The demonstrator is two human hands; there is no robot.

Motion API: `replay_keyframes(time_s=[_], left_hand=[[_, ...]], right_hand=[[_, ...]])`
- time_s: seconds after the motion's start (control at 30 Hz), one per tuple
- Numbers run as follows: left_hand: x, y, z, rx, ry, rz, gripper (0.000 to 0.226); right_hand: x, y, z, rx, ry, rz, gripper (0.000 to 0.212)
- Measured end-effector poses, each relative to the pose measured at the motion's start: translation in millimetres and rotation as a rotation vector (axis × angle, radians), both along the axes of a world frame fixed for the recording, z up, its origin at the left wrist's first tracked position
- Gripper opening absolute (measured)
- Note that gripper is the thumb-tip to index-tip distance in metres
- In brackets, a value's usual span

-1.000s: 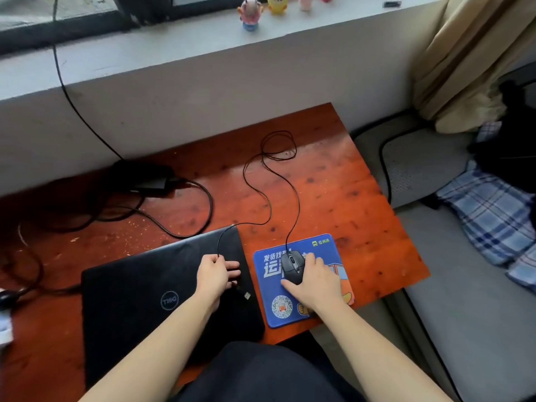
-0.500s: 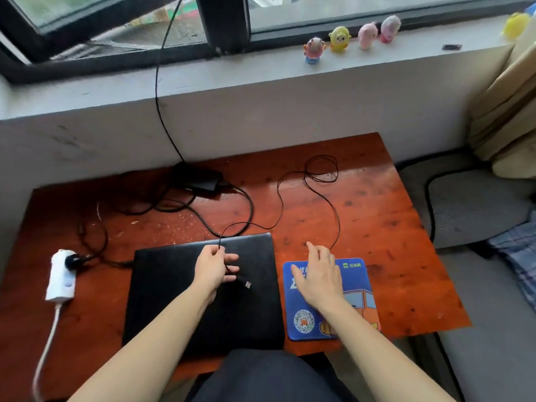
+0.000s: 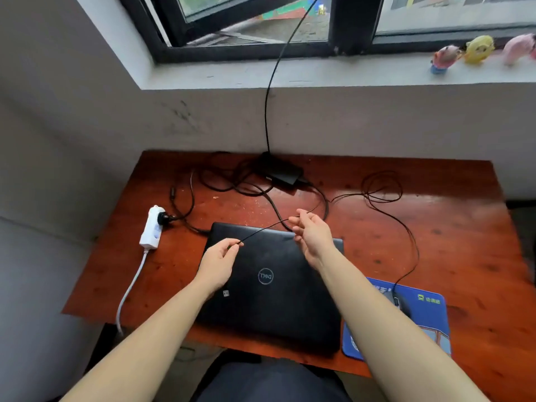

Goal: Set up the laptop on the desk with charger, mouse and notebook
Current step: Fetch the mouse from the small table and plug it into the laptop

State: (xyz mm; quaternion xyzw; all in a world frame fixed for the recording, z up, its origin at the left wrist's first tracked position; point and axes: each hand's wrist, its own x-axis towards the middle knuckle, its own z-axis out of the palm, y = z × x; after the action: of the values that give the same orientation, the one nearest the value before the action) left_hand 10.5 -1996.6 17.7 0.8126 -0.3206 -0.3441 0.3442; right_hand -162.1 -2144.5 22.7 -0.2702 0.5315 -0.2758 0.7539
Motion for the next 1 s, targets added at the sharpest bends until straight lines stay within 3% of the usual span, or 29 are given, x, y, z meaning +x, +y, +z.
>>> replay_keyframes(time_s=[0.1, 0.4, 0.6, 0.67, 0.7, 0.8, 0.83, 0.93, 1.0], left_hand=[[17.1, 5.4, -1.5, 0.008, -0.063, 0.015, 0.017], [125.4, 25.8, 7.8, -0.124, -0.055, 0.001, 0.016], [195.7, 34.9, -32.1, -0.154, 0.1, 0.092, 0.015], [203.1, 39.5, -52.4, -0.123, 0.219, 0.156, 0.017], [207.2, 43.2, -76.9, -0.079, 0.288, 0.173, 0.018], [204.5, 51.8, -97.6, -0.042, 0.322, 0.227, 0.016], [204.4, 51.4, -102.2, -0.043, 0.272, 0.218, 0.013], [195.1, 61.7, -117.5, -0.067, -0.005, 0.082, 0.013], [184.6, 70.4, -118.2, -0.136, -0.111, 0.002, 0.034]], right_hand=[[31.7, -2.0, 16.5, -0.113, 0.004, 0.039, 0.023], [138.0, 10.2, 34.9, -0.166, -0.099, 0.039, 0.027], [216.0, 24.0, 0.5, -0.176, -0.005, -0.122, 0.018], [229.9, 34.1, -21.7, -0.128, 0.131, -0.106, 0.01], [235.9, 42.2, -43.2, -0.129, 0.314, -0.03, 0.014], [218.0, 60.4, -63.4, -0.479, 0.99, 0.347, 0.033], [214.4, 65.3, -66.0, -0.583, 1.11, 0.397, 0.034], [203.3, 91.7, -91.6, -0.804, 1.199, 0.452, 0.04], [197.2, 111.5, -104.0, -0.909, 1.226, 0.449, 0.045]])
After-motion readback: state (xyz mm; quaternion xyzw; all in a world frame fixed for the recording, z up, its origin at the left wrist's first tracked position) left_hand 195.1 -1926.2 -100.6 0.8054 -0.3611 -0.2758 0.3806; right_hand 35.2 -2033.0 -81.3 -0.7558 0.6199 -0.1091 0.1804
